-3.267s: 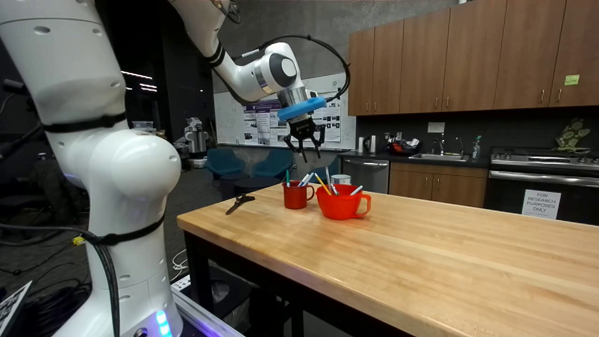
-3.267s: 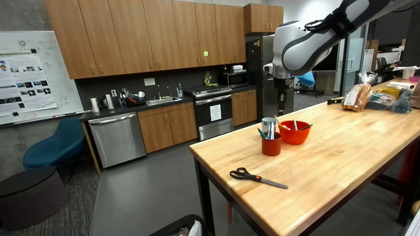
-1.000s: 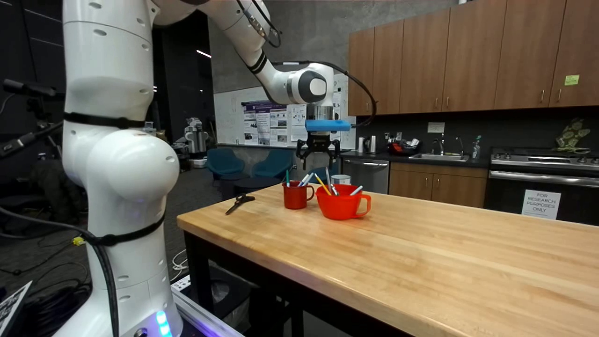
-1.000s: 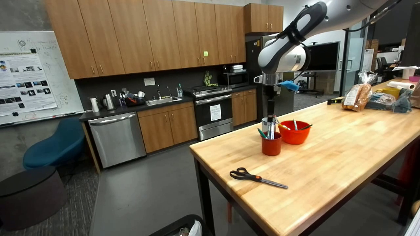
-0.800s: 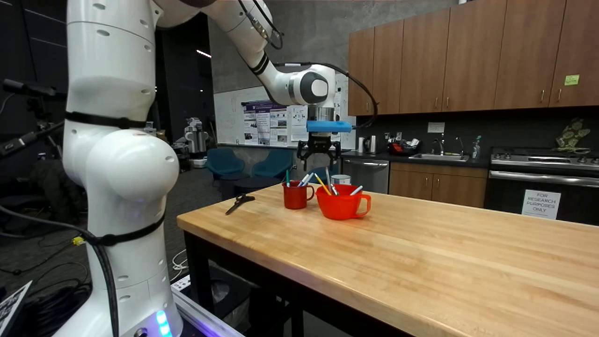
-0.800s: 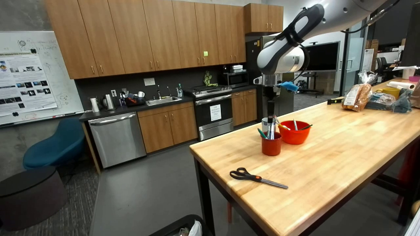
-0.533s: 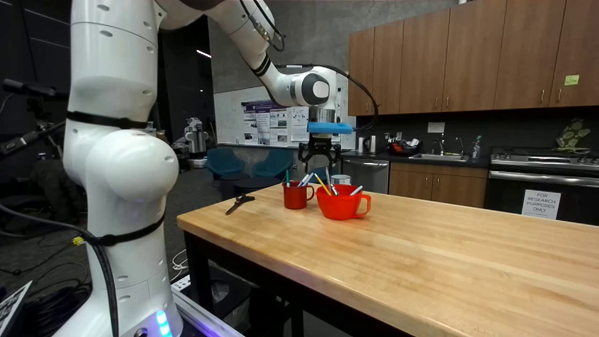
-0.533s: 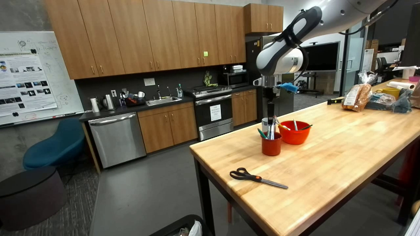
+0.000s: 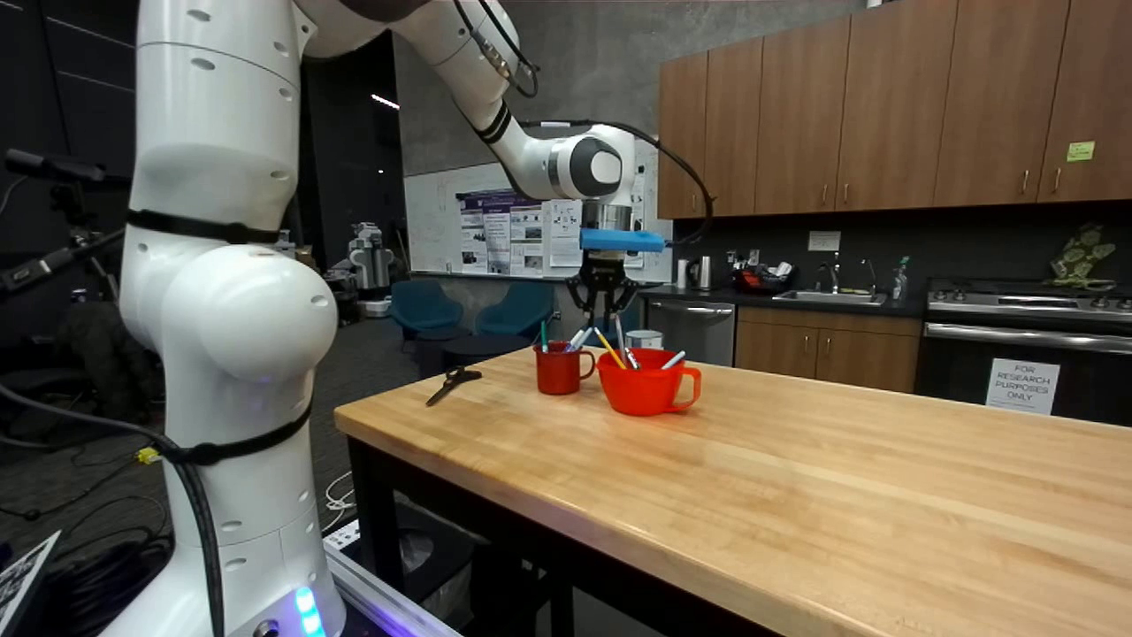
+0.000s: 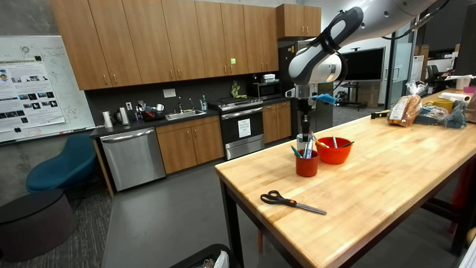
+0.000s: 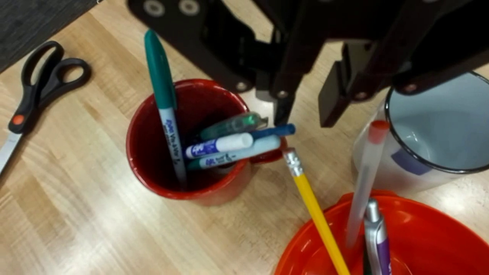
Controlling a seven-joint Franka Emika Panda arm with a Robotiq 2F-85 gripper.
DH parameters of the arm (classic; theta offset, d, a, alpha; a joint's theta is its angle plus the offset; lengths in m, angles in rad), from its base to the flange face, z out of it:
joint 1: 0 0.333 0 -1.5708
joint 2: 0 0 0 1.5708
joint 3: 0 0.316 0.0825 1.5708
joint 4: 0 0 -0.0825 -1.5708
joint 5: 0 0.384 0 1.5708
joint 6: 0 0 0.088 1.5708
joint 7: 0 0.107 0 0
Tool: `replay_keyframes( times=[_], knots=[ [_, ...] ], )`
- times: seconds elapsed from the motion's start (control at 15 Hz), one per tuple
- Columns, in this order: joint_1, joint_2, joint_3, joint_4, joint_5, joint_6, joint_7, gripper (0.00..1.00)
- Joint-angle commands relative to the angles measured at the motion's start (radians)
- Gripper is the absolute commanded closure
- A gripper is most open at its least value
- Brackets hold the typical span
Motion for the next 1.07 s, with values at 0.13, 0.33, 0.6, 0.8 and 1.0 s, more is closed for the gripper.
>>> replay_keyframes(
  times=[0.13,0.33,0.6,0.8,1.0],
  knots=[
    [-0.020,-0.020,0.020,-0.008,0.015,-0.024,-0.038,1.00],
    [-0.021,-0.028,0.020,-0.015,0.019,-0.037,-0.042,0.73],
    [-0.022,-0.038,0.018,-0.019,0.022,-0.063,-0.046,0.50],
    [-0.024,-0.045,0.017,-0.020,0.023,-0.080,-0.050,0.30],
    [-0.023,-0.053,0.016,-0.025,0.023,-0.092,-0.050,0.09]
  ],
)
